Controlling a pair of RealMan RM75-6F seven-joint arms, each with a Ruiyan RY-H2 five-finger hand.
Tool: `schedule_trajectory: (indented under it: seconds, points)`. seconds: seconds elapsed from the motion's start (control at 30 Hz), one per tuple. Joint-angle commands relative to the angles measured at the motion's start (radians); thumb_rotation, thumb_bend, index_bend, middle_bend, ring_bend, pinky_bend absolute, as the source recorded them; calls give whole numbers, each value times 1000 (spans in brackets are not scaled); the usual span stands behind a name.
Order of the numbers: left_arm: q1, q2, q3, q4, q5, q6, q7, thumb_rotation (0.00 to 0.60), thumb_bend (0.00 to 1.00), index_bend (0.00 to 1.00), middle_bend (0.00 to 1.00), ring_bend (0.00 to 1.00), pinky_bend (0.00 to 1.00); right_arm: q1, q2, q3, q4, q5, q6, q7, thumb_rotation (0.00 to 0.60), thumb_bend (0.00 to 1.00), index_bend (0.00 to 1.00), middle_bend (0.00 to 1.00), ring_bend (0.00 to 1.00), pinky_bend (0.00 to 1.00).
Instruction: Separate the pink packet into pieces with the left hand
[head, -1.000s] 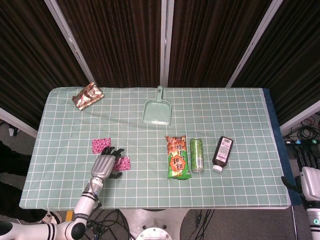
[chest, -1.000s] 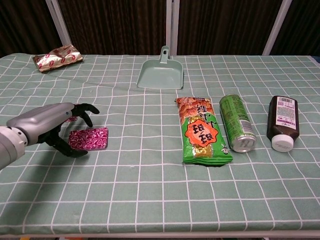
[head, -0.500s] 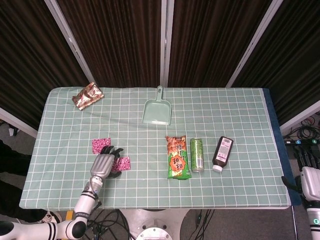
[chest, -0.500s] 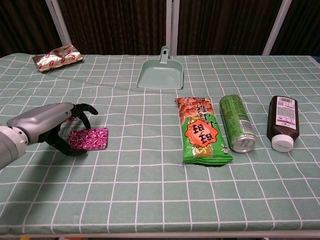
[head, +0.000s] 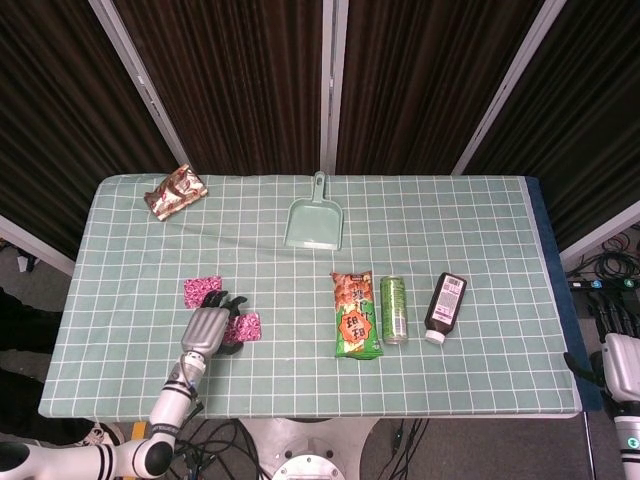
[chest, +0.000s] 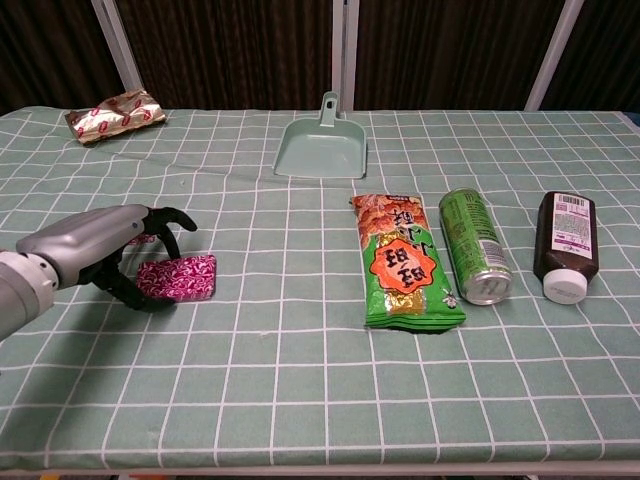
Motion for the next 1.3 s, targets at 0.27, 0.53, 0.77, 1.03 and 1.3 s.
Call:
schedule_trajectory:
  seconds: [0.27,0.53,0.77,1.03,1.3]
  points:
    - [5,-5,4,9,8,2,-2,600,221,205,385,89,55,0,-1,0,0,2,-3,-4,600,169,0,7,0,0]
    - [6,-8,0,14,11,4,-3,600,224,210,399,92,55,0,-1,1,1,4,-4,-4,600,169,0,7,0,0]
    - [9,-10,-4,17,25,13,-14,600,238,230,440,114,56,0,-1,2,1,7,-4,-5,600,168,0,7,0,0]
    - [11,-5,-10,14,29,12,-26,600,243,238,457,123,56,1,-2,3,1,9,-6,-6,600,169,0,7,0,0]
    - [13,6,-22,1,22,7,-42,600,243,238,458,123,56,1,-3,3,2,11,-8,-7,600,169,0,7,0,0]
